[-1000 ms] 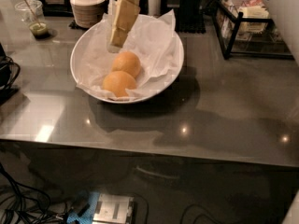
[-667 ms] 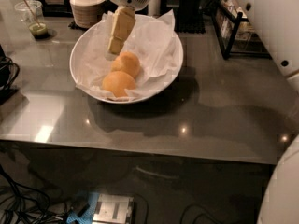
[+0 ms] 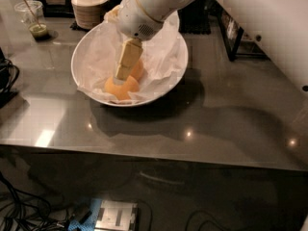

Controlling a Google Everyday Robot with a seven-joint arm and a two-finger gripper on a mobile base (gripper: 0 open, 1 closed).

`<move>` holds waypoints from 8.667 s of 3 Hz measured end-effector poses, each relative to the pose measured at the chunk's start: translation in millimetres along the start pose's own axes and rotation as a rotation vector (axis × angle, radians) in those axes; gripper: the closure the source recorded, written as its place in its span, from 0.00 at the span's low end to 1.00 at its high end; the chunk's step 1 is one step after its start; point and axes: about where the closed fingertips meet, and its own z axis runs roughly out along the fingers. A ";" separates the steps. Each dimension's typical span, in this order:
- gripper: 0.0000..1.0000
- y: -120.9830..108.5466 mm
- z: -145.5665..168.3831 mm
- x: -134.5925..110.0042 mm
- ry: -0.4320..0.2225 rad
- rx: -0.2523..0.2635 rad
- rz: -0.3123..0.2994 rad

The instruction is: Pick orange from white bowl

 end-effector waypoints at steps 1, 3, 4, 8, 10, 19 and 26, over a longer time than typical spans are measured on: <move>0.00 7.4 10.7 22.1 0.038 0.032 0.047; 0.00 2.9 11.7 16.9 0.037 0.002 -0.052; 0.00 -6.9 16.3 10.4 0.048 -0.085 -0.236; 0.00 1.9 14.3 25.4 0.091 -0.272 -0.523; 0.00 -10.7 6.7 38.8 0.101 -0.242 -0.636; 0.00 42.7 41.8 49.6 0.137 -0.218 -0.782; 0.69 30.4 47.3 42.5 0.136 -0.200 -0.818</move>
Offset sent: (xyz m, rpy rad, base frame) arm 0.0028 -0.0100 -0.0189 -0.0135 0.0006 -0.0592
